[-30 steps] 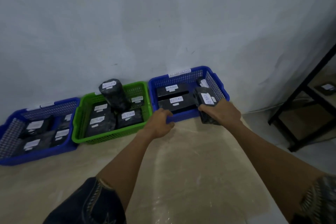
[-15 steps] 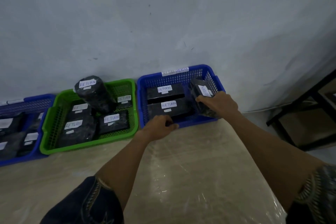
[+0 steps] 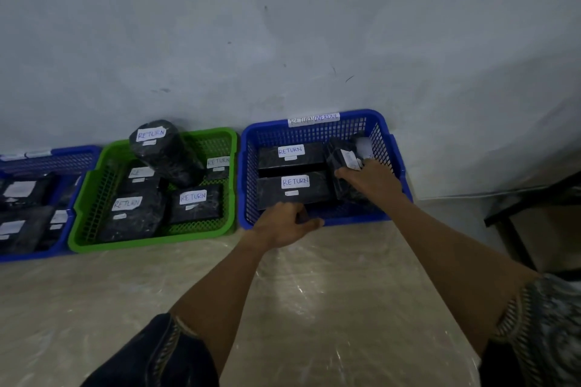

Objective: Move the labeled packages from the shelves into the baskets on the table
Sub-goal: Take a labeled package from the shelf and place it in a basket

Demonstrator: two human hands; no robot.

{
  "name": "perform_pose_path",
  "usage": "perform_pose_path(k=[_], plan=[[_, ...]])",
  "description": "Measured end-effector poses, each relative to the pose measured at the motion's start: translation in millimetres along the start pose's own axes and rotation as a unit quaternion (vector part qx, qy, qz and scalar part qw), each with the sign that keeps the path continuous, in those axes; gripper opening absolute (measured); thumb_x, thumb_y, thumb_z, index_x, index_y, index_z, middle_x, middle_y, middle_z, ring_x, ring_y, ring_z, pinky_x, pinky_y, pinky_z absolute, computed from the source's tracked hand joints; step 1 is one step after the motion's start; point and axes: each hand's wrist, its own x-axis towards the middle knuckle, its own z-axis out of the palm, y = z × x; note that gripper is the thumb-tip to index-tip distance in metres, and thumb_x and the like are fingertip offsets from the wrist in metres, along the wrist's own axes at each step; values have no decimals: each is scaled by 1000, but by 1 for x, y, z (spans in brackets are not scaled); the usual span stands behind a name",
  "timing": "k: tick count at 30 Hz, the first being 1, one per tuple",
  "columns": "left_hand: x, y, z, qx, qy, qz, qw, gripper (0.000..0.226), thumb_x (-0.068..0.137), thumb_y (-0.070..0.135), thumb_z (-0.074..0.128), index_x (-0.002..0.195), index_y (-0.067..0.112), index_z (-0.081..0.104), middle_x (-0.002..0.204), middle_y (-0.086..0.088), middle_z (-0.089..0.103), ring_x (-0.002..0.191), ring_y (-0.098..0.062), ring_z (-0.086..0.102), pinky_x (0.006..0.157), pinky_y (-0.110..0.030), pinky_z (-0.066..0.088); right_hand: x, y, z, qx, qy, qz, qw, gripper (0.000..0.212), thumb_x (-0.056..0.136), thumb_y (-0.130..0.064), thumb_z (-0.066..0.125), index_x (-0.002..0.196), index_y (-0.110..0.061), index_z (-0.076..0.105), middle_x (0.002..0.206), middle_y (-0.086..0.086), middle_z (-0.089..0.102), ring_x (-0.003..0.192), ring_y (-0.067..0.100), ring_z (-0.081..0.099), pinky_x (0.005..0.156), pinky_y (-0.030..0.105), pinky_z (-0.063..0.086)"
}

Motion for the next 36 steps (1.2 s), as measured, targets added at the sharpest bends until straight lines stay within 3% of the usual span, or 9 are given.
perform_pose_path(k=[3, 8, 12, 15, 18, 23, 28, 31, 36], plan=[[-2, -3, 4, -7, 16, -7, 1000, 51, 79, 69, 57, 83, 20, 66, 78, 3, 65, 75, -15, 61, 65, -31, 49, 4, 3, 4, -10, 24, -11, 1000, 82, 75, -61, 62, 138, -15, 40, 125, 10, 58, 111, 32, 57, 90, 43, 50], [-2, -5, 7, -15, 28, -6, 999, 51, 79, 70, 57, 83, 20, 65, 75, 5, 64, 71, -13, 60, 60, -27, 41, 9, 7, 14, -97, 67, -9, 993, 97, 70, -67, 64, 147, -23, 22, 142, 21, 39, 129, 40, 39, 101, 54, 39], [-2, -4, 9, 4, 33, -9, 999, 53, 78, 72, 55, 83, 20, 65, 76, 4, 64, 72, -14, 60, 61, -28, 42, 7, 14, 16, -116, 90, -11, 989, 100, 68, -68, 65, 146, -21, 22, 143, 23, 35, 130, 41, 37, 101, 57, 37], [-3, -4, 8, 2, 31, -12, 999, 53, 77, 72, 56, 83, 20, 65, 78, 4, 64, 74, -14, 60, 64, -28, 44, 5, 22, 15, -62, 114, -46, 990, 97, 67, -60, 70, 143, -15, 27, 137, 19, 40, 125, 39, 43, 96, 55, 42], [-5, -4, 7, -5, 47, -7, 999, 53, 75, 71, 60, 80, 19, 62, 77, 5, 63, 72, -13, 60, 65, -31, 49, 7, 29, 6, -38, 63, -121, 990, 101, 65, -48, 78, 144, -12, 27, 142, 12, 38, 128, 32, 41, 100, 52, 41], [-12, -12, 2, 21, 80, 15, 996, 55, 71, 72, 62, 75, 18, 56, 75, 8, 54, 70, -14, 52, 59, -29, 38, 14, 35, -11, -209, -43, -248, 945, 102, 60, -47, 77, 145, -14, 30, 141, 8, 39, 130, 27, 38, 109, 48, 29], [-17, -20, 3, 8, 87, 11, 996, 64, 67, 80, 55, 74, 17, 52, 79, 5, 54, 72, -14, 51, 59, -30, 40, 16, 34, -17, -322, -109, -263, 903, 103, 54, -51, 60, 146, -19, 27, 142, 6, 36, 133, 26, 33, 114, 54, 14], [-18, -19, 4, 9, 85, 11, 996, 65, 68, 81, 53, 76, 17, 52, 81, 4, 54, 74, -15, 51, 63, -31, 43, 17, 34, -19, -349, -127, -257, 892, 98, 67, -41, 72, 148, -21, 23, 146, 6, 32, 135, 25, 30, 116, 53, 11], [-18, -19, 3, 18, 79, 14, 997, 62, 71, 77, 55, 77, 16, 52, 82, 4, 55, 76, -15, 51, 65, -32, 44, 17, 34, -23, -312, -134, -258, 905, 97, 67, -36, 77, 147, -18, 26, 141, 6, 38, 129, 26, 38, 110, 45, 29]])
